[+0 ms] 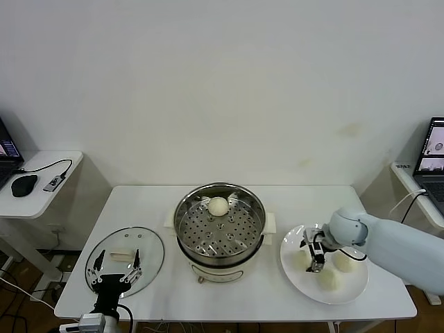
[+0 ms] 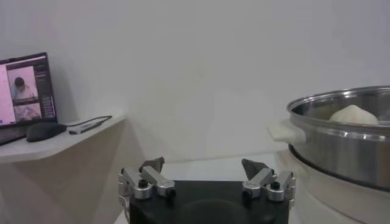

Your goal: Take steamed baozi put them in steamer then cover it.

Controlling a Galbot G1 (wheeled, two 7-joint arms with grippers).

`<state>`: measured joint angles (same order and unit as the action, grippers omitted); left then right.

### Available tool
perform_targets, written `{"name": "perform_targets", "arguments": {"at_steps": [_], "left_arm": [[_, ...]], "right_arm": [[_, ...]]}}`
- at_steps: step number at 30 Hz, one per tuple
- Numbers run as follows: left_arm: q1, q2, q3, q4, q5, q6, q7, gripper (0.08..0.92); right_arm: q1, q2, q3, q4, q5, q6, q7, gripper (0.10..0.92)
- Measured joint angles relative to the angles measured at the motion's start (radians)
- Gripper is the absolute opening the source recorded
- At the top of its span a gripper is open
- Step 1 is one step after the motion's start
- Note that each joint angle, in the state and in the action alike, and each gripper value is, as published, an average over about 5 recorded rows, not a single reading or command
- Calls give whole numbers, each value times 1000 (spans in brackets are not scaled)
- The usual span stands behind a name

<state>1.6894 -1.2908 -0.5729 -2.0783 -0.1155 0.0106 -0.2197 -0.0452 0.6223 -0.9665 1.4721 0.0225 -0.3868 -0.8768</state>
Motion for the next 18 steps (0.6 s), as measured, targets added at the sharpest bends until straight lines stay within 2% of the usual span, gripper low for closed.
{"name": "perform_targets", "arguments": {"at_steps": [4, 12, 15, 18], "left_arm": [[0, -1, 0, 0, 1, -2, 0, 823], [-1, -1, 0, 0, 1, -3, -1, 823], [-2, -1, 0, 0, 1, -3, -1, 823], [-2, 1, 0, 0, 1, -3, -2, 823]], "right_arm": [[-2, 10, 4, -7, -3, -1, -1, 708], [0, 11, 5, -8, 4, -8, -11, 511], [9, 6, 2, -3, 11, -13, -16, 479], [32, -4, -4, 10, 24, -19, -24, 481]]}}
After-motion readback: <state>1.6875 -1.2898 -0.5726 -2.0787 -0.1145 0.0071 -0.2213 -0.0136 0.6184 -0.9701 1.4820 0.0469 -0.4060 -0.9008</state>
